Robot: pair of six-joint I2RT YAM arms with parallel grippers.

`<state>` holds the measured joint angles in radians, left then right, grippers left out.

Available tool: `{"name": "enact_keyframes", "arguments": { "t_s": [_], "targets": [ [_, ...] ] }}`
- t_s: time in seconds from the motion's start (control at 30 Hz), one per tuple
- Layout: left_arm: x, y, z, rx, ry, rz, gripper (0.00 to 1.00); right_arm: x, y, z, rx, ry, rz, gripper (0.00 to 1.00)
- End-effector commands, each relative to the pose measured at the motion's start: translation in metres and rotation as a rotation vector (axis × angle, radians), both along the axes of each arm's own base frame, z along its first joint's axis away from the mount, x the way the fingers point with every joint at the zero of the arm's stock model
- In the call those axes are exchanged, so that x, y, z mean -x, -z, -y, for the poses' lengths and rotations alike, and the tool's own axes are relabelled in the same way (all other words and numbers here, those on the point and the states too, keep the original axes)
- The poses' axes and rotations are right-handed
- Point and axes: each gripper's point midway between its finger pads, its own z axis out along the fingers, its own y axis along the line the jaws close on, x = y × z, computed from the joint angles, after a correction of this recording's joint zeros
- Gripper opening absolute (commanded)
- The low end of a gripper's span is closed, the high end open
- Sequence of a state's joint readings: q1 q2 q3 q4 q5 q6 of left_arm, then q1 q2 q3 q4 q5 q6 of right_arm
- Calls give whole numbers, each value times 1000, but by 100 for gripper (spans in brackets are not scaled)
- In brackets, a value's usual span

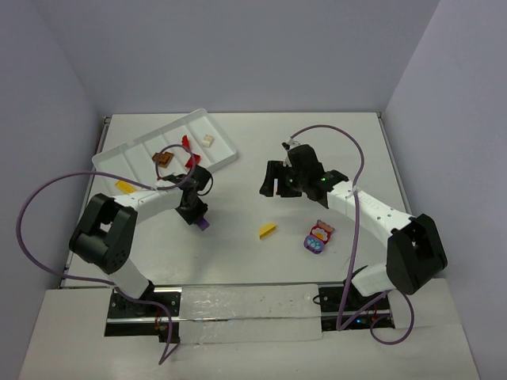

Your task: Sort the legos into containers by color

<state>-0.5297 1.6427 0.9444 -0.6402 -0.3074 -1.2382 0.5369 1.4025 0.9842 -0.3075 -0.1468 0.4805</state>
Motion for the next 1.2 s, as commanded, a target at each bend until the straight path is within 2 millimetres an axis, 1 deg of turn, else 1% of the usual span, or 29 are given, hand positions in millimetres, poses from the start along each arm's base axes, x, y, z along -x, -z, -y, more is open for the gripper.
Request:
{"name": "enact_keyframes", "arguments": {
  "t_s": [0.0,0.03,0.07,0.1,0.17,0.27,0.3,0.33,0.4,0.43,0.47,0.53,0.6,0.67,0.73,0.77,0.83,0.93,0.97,1.03,1.07,1.13,1.17],
  "targets": [
    [-21,-31,8,10,59,99,18,-1,-6,-2,-8,-13,29,76],
    [-28,-41,4,-13,59,122,9,-1,-5,-2,-8,-13,27,76],
    [-34,-50,-2,-39,65,138,3,-1,-5,-2,-8,-14,26,76],
    [-40,-57,-9,-67,73,147,0,-1,-4,-3,-9,-16,25,75],
    [-63,-84,-41,-135,42,175,0,-1,-5,-3,-12,-18,25,75],
    [-86,-108,-74,-169,3,215,0,-1,-6,-3,-17,-16,29,75],
    [-93,-114,-85,-180,-15,226,0,-1,-7,-4,-19,-17,33,75],
    [-103,-121,-103,-196,-45,236,0,-2,-8,-5,-24,-18,37,75],
    [-122,-127,-138,-214,-104,234,0,-5,-10,-7,-33,-19,40,75],
    [-124,-127,-142,-207,-108,230,0,-6,-11,-9,-35,-21,40,75],
    [-137,-131,-155,-182,-126,238,0,-6,-12,-10,-42,-21,37,75],
    [-149,-123,-167,-174,-132,216,0,-6,-15,-11,-54,-22,43,75],
    [-167,-120,-184,-176,-167,215,0,-5,-18,-11,-63,-19,48,75],
    [-179,-117,-202,-185,-205,211,0,-2,-19,-10,-68,-19,54,75],
    [-190,-115,-217,-224,-233,201,0,1,-14,-8,-66,-20,49,75],
    [-192,-113,-222,-246,-240,183,0,2,-11,-7,-60,-19,44,75],
    [-205,-107,-232,-262,-252,169,0,4,-6,-5,-46,-19,33,75],
    [-219,-101,-239,-268,-251,178,0,6,-1,-3,-38,-16,27,75],
    [-221,-103,-239,-269,-248,184,0,7,-1,-2,-38,-15,26,75],
    [-228,-98,-242,-279,-247,185,0,6,-1,-3,-42,-15,29,76],
    [-231,-100,-242,-277,-246,192,0,5,-1,-3,-42,-15,28,76],
    [-236,-96,-244,-273,-234,191,9,2,-1,-5,-37,-14,24,76],
    [-238,-91,-243,-266,-225,183,17,1,0,-4,-28,-9,24,76]
  ]
}}
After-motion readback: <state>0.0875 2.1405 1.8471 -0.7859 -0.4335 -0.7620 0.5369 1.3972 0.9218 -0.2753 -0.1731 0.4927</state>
